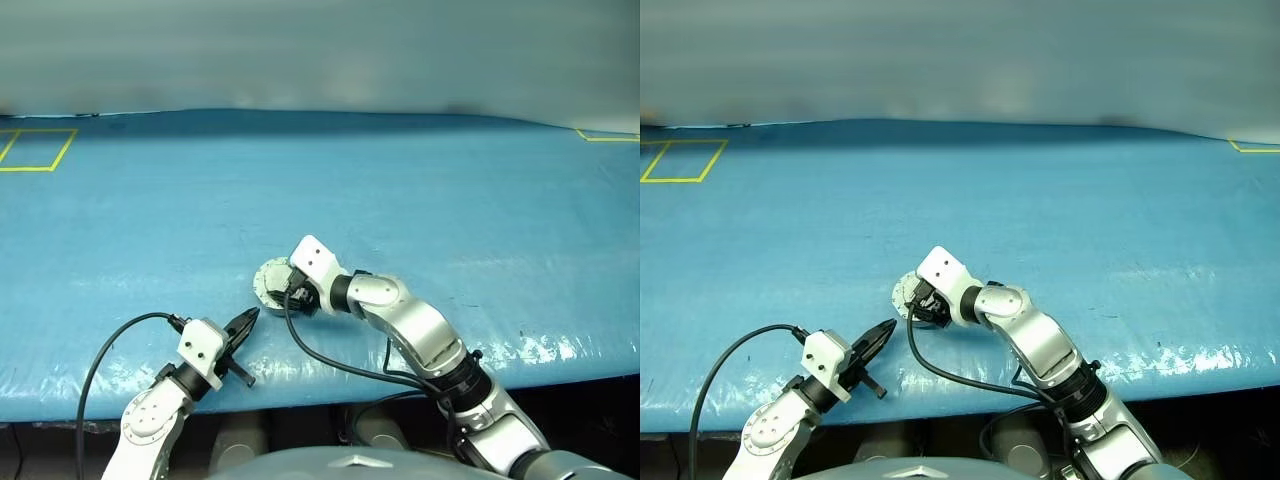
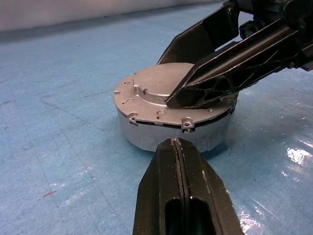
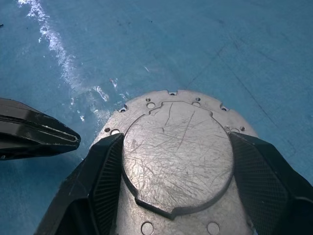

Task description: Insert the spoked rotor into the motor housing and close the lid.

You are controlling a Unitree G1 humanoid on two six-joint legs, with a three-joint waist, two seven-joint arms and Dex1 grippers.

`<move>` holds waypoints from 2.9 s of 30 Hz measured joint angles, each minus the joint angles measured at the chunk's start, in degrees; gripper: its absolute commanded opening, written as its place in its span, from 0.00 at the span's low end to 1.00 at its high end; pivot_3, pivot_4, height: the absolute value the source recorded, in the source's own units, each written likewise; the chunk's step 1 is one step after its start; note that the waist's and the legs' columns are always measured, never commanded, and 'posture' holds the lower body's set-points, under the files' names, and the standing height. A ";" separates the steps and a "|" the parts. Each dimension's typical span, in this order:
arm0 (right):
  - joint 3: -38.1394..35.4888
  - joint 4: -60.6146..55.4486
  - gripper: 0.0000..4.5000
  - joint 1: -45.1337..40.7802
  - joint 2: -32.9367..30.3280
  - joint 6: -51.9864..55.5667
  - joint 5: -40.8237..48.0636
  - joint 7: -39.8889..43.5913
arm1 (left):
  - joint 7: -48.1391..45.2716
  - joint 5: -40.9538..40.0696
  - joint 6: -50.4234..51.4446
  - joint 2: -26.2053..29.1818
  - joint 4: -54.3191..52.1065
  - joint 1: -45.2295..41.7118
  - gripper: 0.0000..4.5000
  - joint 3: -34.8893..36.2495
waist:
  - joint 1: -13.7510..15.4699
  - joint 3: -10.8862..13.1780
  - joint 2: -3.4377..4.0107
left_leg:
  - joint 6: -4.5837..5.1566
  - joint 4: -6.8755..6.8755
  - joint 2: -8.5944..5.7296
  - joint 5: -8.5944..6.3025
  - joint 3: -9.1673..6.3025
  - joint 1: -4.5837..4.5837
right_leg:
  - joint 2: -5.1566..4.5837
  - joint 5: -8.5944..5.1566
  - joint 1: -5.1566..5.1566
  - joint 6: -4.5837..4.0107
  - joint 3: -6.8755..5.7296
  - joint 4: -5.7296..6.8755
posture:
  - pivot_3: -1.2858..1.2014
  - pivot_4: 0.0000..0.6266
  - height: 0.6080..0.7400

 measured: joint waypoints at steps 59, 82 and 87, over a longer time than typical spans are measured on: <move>-0.29 3.54 0.67 0.20 1.80 -3.00 -2.15 0.97 | 13.02 -44.77 55.27 4.42 2.77 -27.61 0.00 13.42 | -0.20 -0.19 -0.24 | -0.11 0.08 -0.01 0.10 -0.07 0.19 | 0.16 0.20 0.16 0.16 0.01 0.09 | 0.52 0.24 1.00; -0.72 2.90 0.75 1.84 2.18 -2.84 -2.17 -0.10 | 4.73 -32.45 55.87 9.97 0.25 -28.66 0.00 6.88 | 0.19 -0.33 -0.27 | -0.11 -0.27 -0.03 0.09 0.00 0.76 | -0.03 -0.03 0.33 -0.16 0.05 -0.07 | 0.52 0.24 1.00; -1.41 1.54 0.99 3.38 2.67 -2.30 -1.46 -0.18 | 3.79 -31.54 55.86 9.63 -0.04 -28.57 0.00 6.57 | 0.59 -0.38 -0.28 | -0.11 -0.37 -0.03 0.09 -0.01 0.75 | -0.10 -0.04 0.32 -0.14 0.06 -0.10 | 0.52 0.24 1.00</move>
